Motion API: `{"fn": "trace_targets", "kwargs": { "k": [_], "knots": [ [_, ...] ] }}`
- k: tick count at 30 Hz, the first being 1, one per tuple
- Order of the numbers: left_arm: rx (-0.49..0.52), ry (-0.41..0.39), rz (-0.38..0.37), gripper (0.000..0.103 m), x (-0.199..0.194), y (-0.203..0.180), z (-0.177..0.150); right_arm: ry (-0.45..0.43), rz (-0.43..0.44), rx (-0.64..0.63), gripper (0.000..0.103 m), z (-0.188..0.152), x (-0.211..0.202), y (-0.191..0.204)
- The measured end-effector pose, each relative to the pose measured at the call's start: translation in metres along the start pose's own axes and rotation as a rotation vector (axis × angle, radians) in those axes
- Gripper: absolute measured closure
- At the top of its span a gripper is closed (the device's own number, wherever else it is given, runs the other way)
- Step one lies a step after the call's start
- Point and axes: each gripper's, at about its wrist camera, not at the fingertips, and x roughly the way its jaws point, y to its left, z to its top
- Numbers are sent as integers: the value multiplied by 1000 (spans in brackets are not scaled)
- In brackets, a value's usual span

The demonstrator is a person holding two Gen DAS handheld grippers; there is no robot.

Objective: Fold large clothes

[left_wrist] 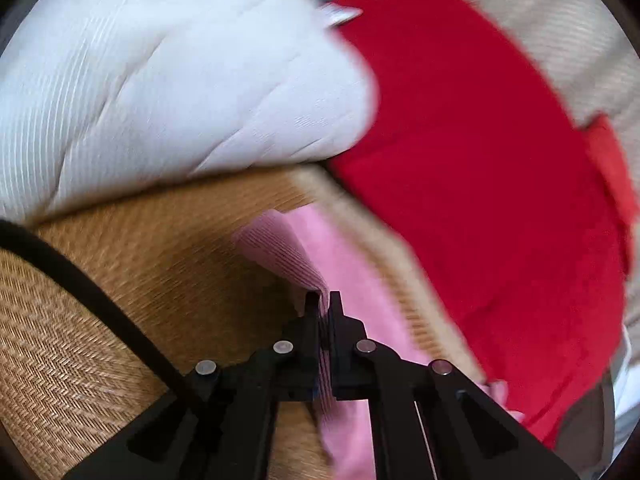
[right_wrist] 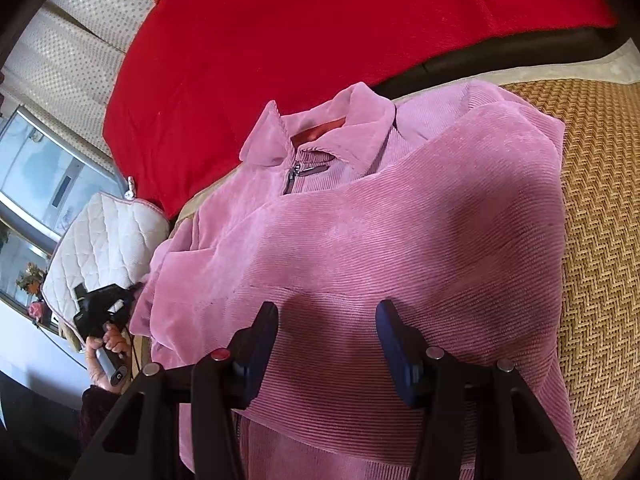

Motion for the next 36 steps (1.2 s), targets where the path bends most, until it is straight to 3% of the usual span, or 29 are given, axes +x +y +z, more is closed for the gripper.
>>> {"fn": "trace_targets", "kwargs": {
  "k": [6, 10, 15, 19, 21, 22, 23, 26, 29, 33, 36],
  "knots": [
    [255, -131, -172, 100, -53, -96, -17, -20, 31, 28, 48, -3, -11, 0],
    [420, -143, -271, 100, -73, -159, -51, -75, 39, 32, 48, -5, -25, -1],
    [610, -27, -446, 100, -85, -246, -120, -155, 46, 72, 48, -2, -45, -15],
    [783, 180, -573, 99, -86, -304, -199, -217, 36, 128, 48, 2, -58, -33],
    [878, 295, -603, 77, -77, -318, -225, -223, 43, 179, 48, 6, -63, -47],
    [909, 328, -618, 52, -76, -320, -231, -223, 51, 198, 46, 7, -65, -51],
    [923, 324, -630, 36, -77, -319, -231, -222, 61, 219, 45, 8, -66, -56],
    [906, 247, -623, 30, -84, -299, -208, -207, 117, 263, 35, 12, -68, -62],
    [803, 209, -596, 22, -77, -261, -174, -204, 129, 250, 34, 13, -68, -56],
    [752, 137, -319, 22, -38, -225, -153, -181, 106, 227, 34, 14, -54, -44],
    [705, 203, -136, 22, 0, -190, -141, -169, 44, 188, 34, 14, -42, -33]
  ]
}}
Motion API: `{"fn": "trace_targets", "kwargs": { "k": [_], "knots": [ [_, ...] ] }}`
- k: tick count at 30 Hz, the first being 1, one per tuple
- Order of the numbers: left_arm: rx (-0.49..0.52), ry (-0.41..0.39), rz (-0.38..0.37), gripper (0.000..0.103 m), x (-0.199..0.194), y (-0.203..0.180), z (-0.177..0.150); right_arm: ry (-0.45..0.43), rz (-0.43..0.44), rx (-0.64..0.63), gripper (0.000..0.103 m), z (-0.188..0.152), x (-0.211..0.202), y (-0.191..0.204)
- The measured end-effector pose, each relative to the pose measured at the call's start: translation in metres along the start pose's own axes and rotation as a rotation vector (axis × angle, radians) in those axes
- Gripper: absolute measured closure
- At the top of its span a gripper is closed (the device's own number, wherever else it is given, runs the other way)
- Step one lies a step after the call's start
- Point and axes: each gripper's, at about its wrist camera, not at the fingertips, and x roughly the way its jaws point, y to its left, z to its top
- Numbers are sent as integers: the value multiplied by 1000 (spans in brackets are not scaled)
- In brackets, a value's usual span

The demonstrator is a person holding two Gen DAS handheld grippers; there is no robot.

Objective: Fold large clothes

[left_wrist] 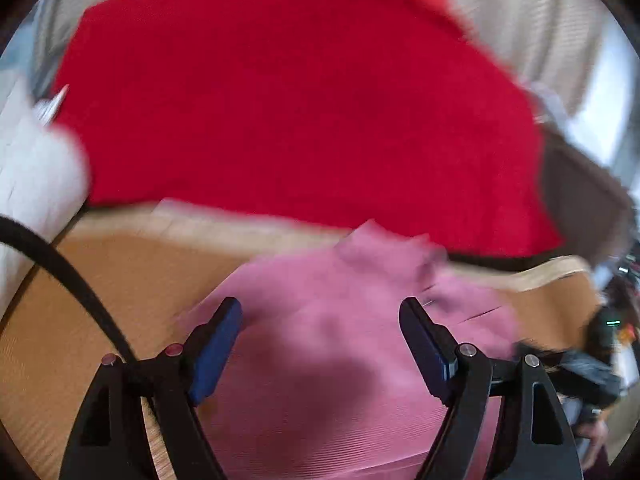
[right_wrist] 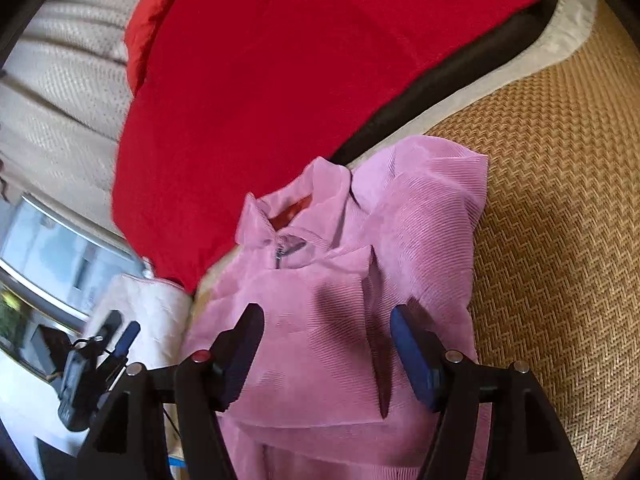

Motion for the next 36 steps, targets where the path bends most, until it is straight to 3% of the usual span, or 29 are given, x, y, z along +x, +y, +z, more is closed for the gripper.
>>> {"fn": "trace_targets", "kwargs": {
  "k": [3, 6, 8, 9, 12, 16, 19, 22, 25, 27, 29, 32, 33, 36],
  "knots": [
    [-34, 89, 34, 22, 17, 23, -17, 23, -50, -20, 34, -3, 16, 3],
    [70, 215, 163, 22, 44, 13, -43, 24, -81, -68, 35, -7, 27, 10],
    [127, 291, 198, 22, 55, 10, -58, 26, -99, -151, 54, -12, 31, 26],
    [132, 266, 199, 22, 54, 8, -63, 17, -109, -173, 73, -13, 31, 29],
    [143, 276, 174, 22, 46, 8, -60, -44, -138, -248, 80, -18, 24, 43],
    [56, 210, 112, 22, 27, 16, -48, -143, -235, -263, 81, -14, 8, 43],
    [57, 142, 133, 22, 19, 12, -42, -114, -290, -215, 81, -5, 12, 27],
    [60, 66, 178, 22, 16, 8, -31, -159, -249, -126, 77, 2, -1, 13],
    [58, 114, 214, 22, 45, 9, -31, -197, -187, -144, 77, 6, -13, 22],
    [78, 174, 232, 22, 64, 9, -39, -175, -155, -178, 77, 4, -9, 30],
    [109, 243, 259, 21, 81, 9, -48, -96, -141, -205, 77, 0, 9, 36],
    [103, 235, 243, 21, 76, 8, -48, 80, -170, -213, 77, -9, 40, 29],
    [103, 226, 231, 21, 71, 8, -47, 41, -166, -231, 77, -11, 36, 31],
    [112, 176, 199, 21, 49, 7, -46, 53, -155, -246, 75, -10, 28, 37]
  ]
}}
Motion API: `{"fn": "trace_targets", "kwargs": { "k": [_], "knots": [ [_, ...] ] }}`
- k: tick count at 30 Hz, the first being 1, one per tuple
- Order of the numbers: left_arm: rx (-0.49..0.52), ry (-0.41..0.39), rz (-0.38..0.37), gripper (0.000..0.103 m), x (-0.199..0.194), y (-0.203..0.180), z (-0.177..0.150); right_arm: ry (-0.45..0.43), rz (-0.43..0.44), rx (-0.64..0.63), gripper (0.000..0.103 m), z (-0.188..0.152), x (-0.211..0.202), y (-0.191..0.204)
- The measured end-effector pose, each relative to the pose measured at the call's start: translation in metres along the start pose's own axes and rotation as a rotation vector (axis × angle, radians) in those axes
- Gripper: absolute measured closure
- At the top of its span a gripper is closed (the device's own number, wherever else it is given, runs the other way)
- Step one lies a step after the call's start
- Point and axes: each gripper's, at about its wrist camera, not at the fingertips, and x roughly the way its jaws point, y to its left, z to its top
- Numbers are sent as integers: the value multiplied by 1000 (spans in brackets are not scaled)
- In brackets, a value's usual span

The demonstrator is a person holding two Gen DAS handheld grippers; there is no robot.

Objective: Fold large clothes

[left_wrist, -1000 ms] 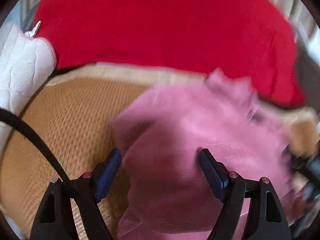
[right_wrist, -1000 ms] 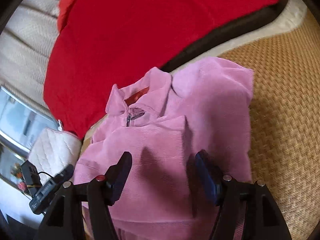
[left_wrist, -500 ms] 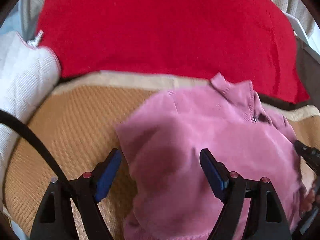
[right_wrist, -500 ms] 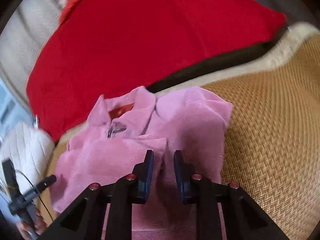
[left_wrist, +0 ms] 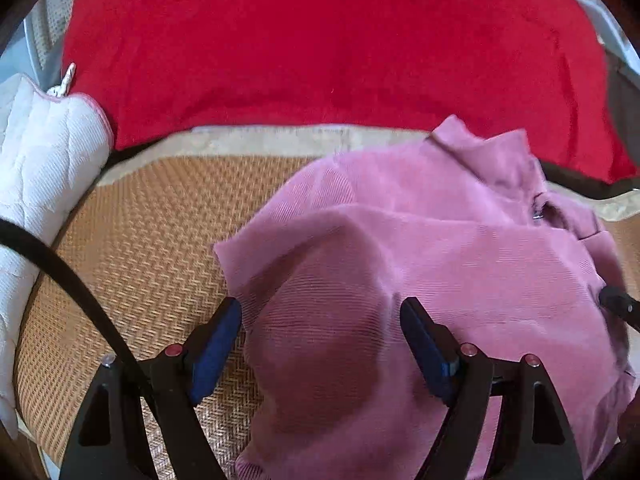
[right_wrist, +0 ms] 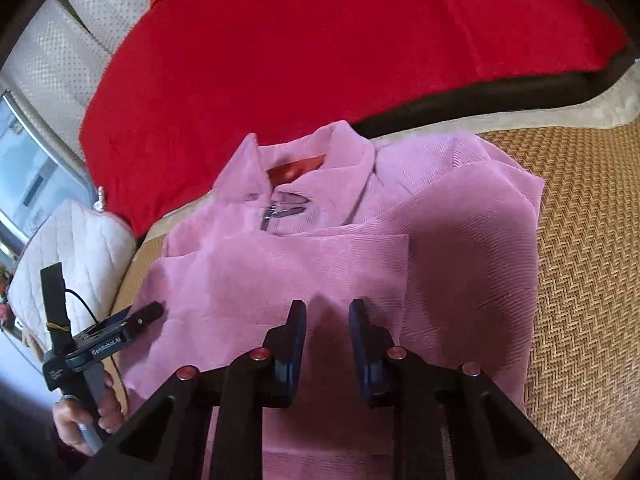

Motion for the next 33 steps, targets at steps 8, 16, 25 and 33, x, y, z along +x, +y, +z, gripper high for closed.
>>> {"fn": "trace_targets", "kwargs": {
  "k": [8, 16, 25, 33],
  "knots": [
    [149, 18, -36, 21, -5, -25, -19, 74, 50, -125, 76, -15, 6, 27],
    [88, -35, -68, 21, -13, -22, -9, 15, 41, -86, 77, -10, -2, 19],
    [63, 46, 9, 20, 16, -26, -1, 12, -12, -8, 76, 3, 14, 0],
    [88, 6, 1, 20, -13, -23, -19, 4, 15, -52, 65, -7, -8, 12]
  ]
}}
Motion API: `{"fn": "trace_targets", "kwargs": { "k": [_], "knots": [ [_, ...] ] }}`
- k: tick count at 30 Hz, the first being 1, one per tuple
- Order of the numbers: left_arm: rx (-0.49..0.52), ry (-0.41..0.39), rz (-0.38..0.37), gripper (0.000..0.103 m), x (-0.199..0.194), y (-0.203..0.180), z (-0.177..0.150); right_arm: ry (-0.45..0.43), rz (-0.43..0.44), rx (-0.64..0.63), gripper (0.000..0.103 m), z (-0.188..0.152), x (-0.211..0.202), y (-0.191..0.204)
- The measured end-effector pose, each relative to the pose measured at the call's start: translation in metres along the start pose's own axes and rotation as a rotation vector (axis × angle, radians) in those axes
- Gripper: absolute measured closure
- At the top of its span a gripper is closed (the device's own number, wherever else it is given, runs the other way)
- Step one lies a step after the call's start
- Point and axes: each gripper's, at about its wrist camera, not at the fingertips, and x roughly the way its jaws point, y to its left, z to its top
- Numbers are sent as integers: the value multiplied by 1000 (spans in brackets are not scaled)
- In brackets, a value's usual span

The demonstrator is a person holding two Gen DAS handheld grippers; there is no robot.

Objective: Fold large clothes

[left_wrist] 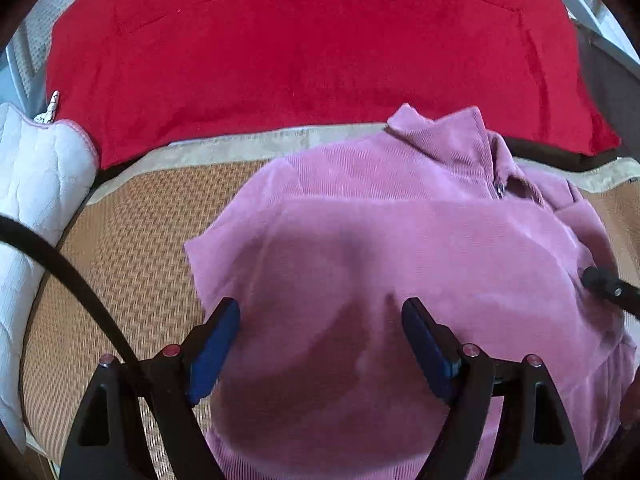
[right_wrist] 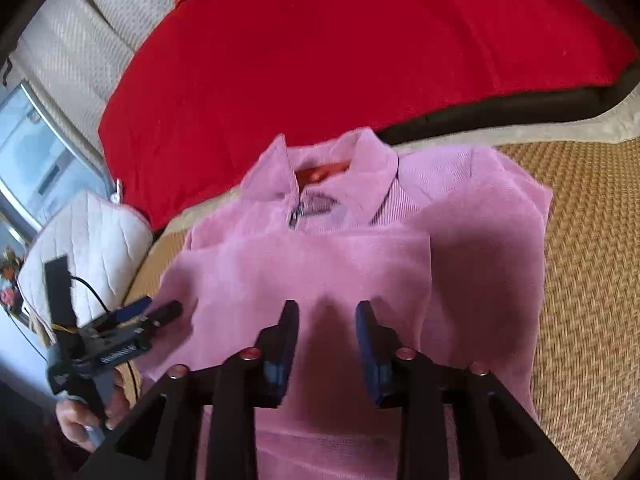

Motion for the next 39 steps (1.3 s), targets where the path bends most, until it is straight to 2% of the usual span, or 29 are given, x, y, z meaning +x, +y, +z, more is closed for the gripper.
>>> {"fn": "trace_targets", "kwargs": {
  "k": [2, 3, 6, 9, 12, 13, 15, 20, 21, 22, 23, 27, 31, 34, 37, 39],
  "knots": [
    [39, 29, 31, 20, 5, -4, -10, 49, -7, -14, 64, -6, 6, 1],
    [48, 8, 40, 20, 4, -5, -14, 50, -8, -32, 64, -9, 8, 4],
    [62, -8, 30, 20, -10, -6, -18, 21, -37, -97, 64, -15, -6, 12],
    [48, -30, 12, 20, -23, -2, -26, 10, -9, -119, 64, -21, -21, 15],
    [53, 14, 16, 20, -19, -1, -40, 92, -38, -161, 63, -29, -10, 14],
    [57, 18, 22, 20, -21, -3, -44, 93, -41, -173, 63, -31, -8, 15],
    [51, -5, 18, 20, -33, -1, -55, 72, -44, -194, 63, -34, -15, 16],
    [7, -66, -33, 20, -74, 19, -86, 32, 14, -200, 63, -39, -41, 12],
    [-8, -74, -36, 20, -82, 26, -95, 28, 19, -200, 59, -41, -46, 11],
    [-20, -77, -36, 20, -87, 32, -102, 26, 26, -195, 44, -43, -51, 8],
    [-41, -80, -37, 20, -96, 42, -114, 17, 42, -188, 40, -46, -59, 4],
    [-107, -69, -59, 20, -118, 70, -154, -14, 85, -144, 39, -63, -89, -13],
    [-157, 1, -83, 20, -128, 85, -192, 2, 88, -105, 39, -87, -112, -26],
    [-201, 96, -135, 20, -124, 89, -222, 29, 82, -76, 39, -108, -129, -33],
    [-241, 244, -179, 20, -105, 88, -248, 82, 68, -42, 39, -129, -140, -43],
    [-264, 382, -196, 20, -82, 83, -263, 125, 58, -21, 38, -142, -144, -50]
  ]
}}
